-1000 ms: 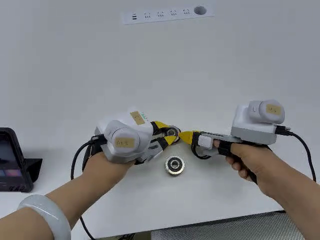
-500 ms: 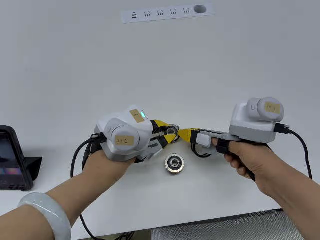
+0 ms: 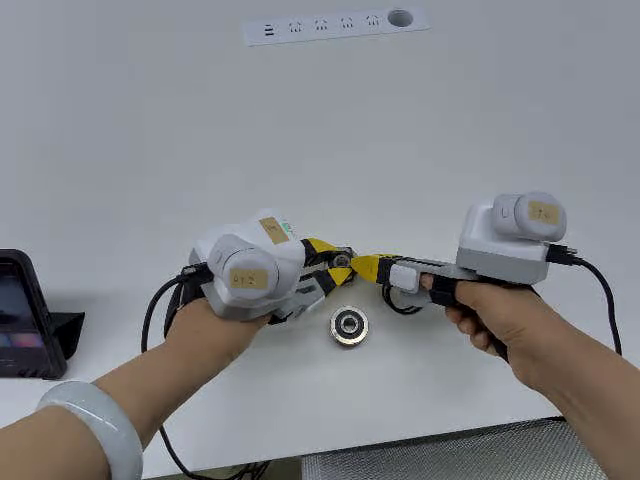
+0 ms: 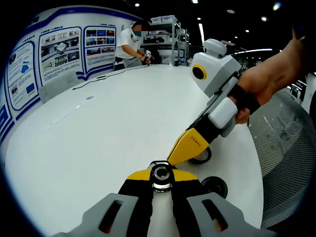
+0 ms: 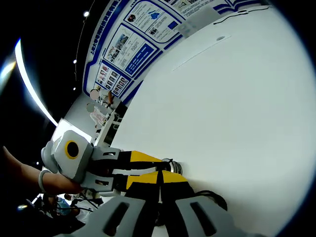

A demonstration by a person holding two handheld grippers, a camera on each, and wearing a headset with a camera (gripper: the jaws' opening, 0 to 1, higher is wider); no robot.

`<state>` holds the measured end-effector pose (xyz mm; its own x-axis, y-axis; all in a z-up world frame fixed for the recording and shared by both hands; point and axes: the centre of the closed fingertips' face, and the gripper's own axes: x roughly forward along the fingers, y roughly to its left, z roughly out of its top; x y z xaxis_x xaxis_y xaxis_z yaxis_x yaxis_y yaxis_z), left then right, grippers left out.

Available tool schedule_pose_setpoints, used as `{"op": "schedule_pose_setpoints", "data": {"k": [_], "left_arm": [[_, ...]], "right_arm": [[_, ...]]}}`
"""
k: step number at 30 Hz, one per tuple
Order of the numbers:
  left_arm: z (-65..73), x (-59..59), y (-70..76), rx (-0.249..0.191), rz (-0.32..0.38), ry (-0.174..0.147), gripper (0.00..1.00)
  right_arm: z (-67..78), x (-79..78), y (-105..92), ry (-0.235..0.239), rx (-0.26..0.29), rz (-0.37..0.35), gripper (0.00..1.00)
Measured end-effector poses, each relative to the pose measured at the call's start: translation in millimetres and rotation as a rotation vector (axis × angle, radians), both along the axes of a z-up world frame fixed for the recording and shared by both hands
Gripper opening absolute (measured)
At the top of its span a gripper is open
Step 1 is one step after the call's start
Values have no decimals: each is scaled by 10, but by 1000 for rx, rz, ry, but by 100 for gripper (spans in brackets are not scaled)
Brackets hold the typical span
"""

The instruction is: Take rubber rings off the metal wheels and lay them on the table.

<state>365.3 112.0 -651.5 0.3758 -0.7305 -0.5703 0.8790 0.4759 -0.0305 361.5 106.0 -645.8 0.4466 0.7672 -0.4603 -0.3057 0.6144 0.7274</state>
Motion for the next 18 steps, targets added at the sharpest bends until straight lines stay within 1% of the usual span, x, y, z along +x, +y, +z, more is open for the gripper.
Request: {"op": "schedule_pose_setpoints", "data": {"k": [12, 18], "left_arm": [[-5, 2, 3, 0, -2, -1, 14], [-6, 1, 3, 1, -3, -1, 14]], "right_arm": [[38, -18, 20, -3, 17, 15, 2], [93, -64, 65, -6, 33, 32, 2]]}}
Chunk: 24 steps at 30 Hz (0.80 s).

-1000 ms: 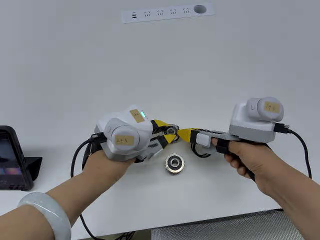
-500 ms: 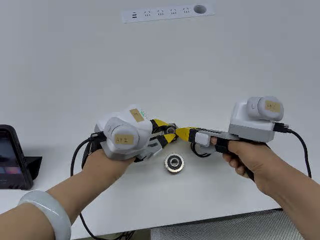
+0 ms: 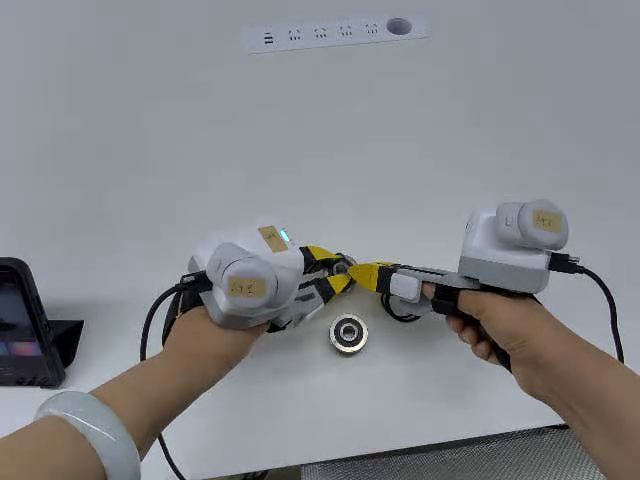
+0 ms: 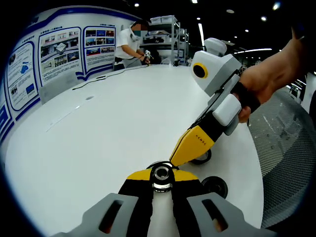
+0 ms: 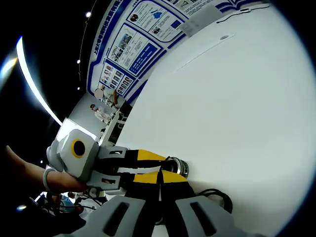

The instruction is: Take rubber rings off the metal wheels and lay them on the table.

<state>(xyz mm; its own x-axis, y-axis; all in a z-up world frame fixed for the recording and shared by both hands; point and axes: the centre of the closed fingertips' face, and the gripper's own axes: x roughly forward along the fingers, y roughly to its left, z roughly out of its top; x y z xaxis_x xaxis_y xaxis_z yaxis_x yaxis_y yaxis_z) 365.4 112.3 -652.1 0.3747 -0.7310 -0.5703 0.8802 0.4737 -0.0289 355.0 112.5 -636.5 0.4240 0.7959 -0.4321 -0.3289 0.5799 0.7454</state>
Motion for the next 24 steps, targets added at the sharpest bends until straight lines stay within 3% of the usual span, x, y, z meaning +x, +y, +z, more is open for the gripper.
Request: {"op": "schedule_pose_setpoints", "data": {"k": [16, 24], "left_arm": [[8, -3, 0, 12, -8, -13, 14], [61, -19, 38, -5, -8, -22, 15]], "right_arm": [[27, 10, 0, 4, -3, -36, 2], [43, 16, 6, 9, 11, -37, 2]]}}
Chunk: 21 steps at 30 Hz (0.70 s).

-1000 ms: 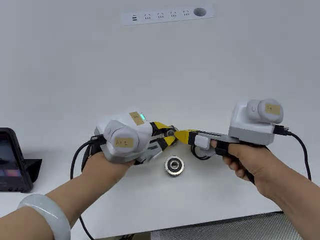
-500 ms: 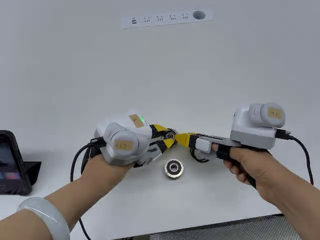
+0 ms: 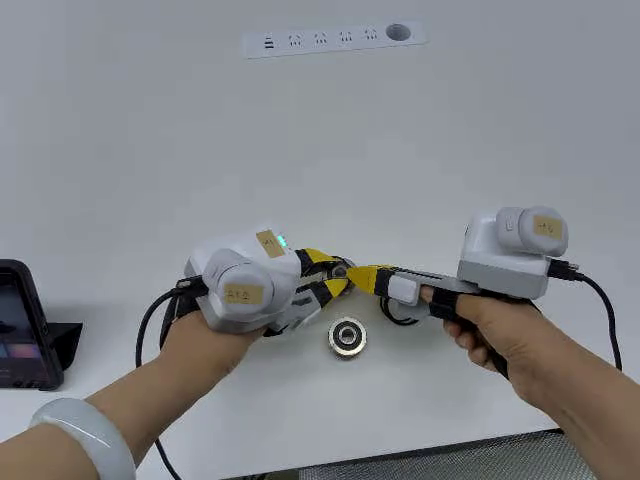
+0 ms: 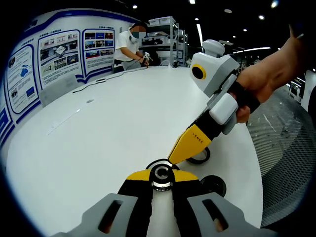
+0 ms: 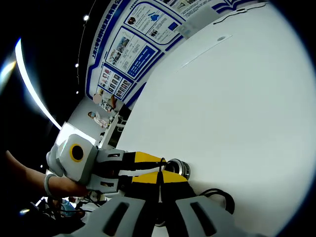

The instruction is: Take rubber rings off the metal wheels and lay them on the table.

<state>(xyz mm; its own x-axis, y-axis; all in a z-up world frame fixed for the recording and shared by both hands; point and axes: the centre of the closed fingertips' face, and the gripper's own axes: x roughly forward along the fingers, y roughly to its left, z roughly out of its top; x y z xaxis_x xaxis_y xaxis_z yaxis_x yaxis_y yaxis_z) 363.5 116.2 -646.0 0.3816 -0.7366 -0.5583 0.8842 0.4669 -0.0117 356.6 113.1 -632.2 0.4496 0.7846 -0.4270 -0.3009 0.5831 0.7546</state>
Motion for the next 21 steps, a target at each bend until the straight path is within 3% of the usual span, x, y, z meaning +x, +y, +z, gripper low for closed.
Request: {"op": "schedule_pose_setpoints", "data": {"k": [13, 21], "left_arm": [[94, -70, 176, -15, 10, -31, 26], [62, -77, 284, -11, 39, -23, 33]], "right_arm": [[21, -20, 16, 1, 10, -2, 2], [35, -51, -4, 1, 10, -5, 2]]}}
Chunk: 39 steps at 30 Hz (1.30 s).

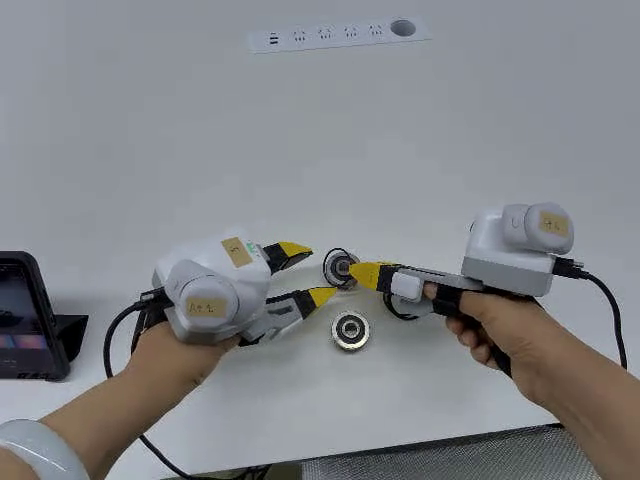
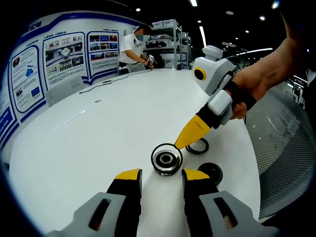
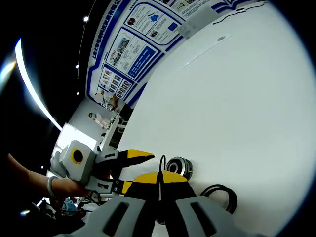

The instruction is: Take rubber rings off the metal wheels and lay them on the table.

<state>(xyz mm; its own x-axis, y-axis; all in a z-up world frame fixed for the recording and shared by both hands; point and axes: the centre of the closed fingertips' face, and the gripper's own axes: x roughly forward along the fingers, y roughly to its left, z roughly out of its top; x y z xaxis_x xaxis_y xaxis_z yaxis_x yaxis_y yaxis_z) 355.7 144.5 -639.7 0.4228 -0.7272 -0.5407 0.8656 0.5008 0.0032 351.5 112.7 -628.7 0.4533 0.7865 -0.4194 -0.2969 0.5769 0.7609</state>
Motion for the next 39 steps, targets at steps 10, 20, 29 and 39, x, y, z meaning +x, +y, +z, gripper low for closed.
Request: {"op": "schedule_pose_setpoints", "data": {"k": [10, 20, 29, 39], "left_arm": [[-25, -6, 87, -8, 39, 18, 46], [-42, -70, 147, -18, 65, 28, 55], [-46, -139, 258, -14, 90, 37, 57], [-58, -276, 388, -10, 115, 54, 56]], "right_arm": [[48, -91, -177, 2, 7, -38, 2], [-38, -322, -440, 43, -1, -108, 2], [-124, -320, -649, 72, -3, -172, 2], [-212, -360, -756, 25, -132, -122, 12]]}}
